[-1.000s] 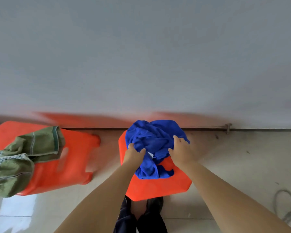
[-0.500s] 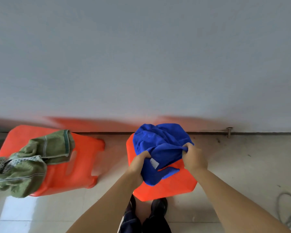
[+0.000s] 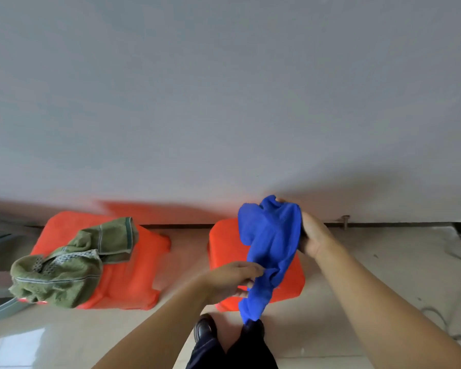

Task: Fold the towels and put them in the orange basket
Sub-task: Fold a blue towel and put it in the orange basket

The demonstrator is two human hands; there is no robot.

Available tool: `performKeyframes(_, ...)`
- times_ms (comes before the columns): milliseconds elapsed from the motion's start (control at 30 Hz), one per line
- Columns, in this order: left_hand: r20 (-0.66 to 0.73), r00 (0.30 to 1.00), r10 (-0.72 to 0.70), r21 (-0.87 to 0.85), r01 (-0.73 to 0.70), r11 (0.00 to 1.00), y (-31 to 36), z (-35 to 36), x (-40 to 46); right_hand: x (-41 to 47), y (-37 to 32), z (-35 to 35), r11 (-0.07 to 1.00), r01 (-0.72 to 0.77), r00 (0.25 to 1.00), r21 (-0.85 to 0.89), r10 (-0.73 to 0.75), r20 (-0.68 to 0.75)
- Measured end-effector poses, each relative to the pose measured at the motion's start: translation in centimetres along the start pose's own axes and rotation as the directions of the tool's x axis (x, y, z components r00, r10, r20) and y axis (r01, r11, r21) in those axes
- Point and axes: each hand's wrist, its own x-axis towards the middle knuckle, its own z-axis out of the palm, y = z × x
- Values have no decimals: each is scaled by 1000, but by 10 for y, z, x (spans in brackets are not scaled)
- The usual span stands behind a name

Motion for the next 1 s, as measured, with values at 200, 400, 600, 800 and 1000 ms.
performKeyframes(200,-205,979,3,-278,-61,959,10,-46,-11,-32,-26,21,990,94,989,102,-104,105)
performKeyframes(400,-424,906,-12,-350,-152,924,27,-36,-3,-92,-69,53,950,277,938,141,-299,175)
performKeyframes(600,-235,956,177,-455,-269,849,43,-9,1,-133,-106,56,917,399,903,32,-399,158)
performKeyframes(800,-449,868,211,-448,-423,787,85,-12,-12,-135,-117,14,888,425,902,-175,-431,4)
performKeyframes(1000,-215,899,381,-10,-392,920,147,-4,-60,-129,-102,-42,938,346,889,-24,-335,-312)
